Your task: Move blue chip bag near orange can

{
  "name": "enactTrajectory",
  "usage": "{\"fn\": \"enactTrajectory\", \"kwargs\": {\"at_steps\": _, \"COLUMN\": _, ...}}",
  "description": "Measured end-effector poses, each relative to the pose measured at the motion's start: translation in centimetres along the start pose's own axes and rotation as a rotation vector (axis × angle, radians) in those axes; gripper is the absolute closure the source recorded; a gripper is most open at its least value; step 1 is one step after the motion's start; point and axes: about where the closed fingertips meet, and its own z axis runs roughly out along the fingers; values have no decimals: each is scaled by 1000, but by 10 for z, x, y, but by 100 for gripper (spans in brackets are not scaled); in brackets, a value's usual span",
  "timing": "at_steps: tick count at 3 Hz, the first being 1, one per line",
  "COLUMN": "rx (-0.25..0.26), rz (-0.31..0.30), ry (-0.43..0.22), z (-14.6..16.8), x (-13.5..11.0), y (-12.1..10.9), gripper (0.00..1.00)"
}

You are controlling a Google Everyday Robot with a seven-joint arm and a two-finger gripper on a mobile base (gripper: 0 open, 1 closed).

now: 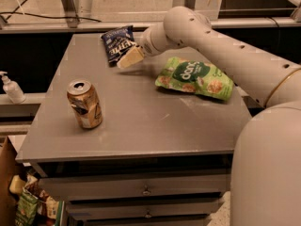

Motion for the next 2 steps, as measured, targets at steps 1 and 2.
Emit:
{"fn": "enactTrajectory", "kwargs": {"at_steps": 1, "rx": 1, "rz": 28, "ry": -9, "z": 15, "x": -3, "y": -6, "gripper": 0}}
{"fn": "enactTrajectory", "kwargs": {"at_steps": 2, "rx": -3, "rz": 63, "ry": -31, "z": 22, "x": -6, "y": -7, "gripper": 18}}
